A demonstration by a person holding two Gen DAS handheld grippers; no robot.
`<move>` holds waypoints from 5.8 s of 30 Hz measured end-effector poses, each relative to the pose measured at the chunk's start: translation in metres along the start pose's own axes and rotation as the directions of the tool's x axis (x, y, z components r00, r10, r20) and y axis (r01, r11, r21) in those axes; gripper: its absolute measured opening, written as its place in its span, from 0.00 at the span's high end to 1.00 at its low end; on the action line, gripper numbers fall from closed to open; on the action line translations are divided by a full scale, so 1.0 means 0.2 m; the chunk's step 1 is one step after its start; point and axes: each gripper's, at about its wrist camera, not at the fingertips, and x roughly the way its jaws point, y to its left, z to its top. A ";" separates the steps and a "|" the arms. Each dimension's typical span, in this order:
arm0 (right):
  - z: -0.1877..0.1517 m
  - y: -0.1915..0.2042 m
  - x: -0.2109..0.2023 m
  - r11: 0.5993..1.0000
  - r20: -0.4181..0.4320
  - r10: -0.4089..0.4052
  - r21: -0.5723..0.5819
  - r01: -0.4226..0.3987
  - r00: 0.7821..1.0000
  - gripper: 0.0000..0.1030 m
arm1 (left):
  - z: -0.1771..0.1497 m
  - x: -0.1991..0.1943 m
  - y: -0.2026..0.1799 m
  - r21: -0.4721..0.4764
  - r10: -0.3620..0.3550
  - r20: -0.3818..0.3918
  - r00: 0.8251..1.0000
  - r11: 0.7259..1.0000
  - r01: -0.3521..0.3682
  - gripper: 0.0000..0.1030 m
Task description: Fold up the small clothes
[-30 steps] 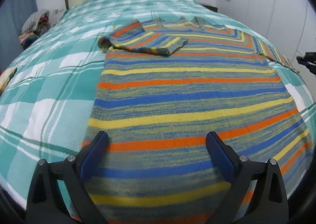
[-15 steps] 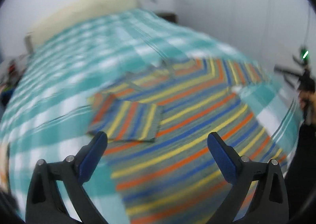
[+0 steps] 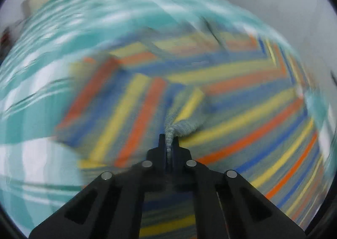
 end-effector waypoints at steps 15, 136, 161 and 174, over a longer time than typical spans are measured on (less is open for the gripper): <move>-0.03 0.10 0.05 0.998 -0.023 0.011 -0.065 -0.012 1.000 0.52 | -0.53 -0.38 1.27 -0.731 0.438 -0.060 0.897 0.592 -0.339 0.99; 0.22 0.70 1.11 0.897 -0.525 0.437 0.315 -0.310 0.730 0.49 | -0.46 -0.39 0.03 -0.223 0.157 0.092 0.983 0.966 -0.133 0.05; -0.48 0.68 0.13 0.884 -0.696 0.356 0.035 -0.466 0.624 0.63 | -0.80 -0.33 -0.47 0.130 0.036 -0.116 0.993 0.991 -0.021 0.04; -0.32 0.49 -0.24 0.959 -0.451 0.162 -0.139 -0.248 0.878 0.47 | -0.67 -0.77 -0.03 -0.067 0.063 -0.045 0.997 0.996 -0.066 0.04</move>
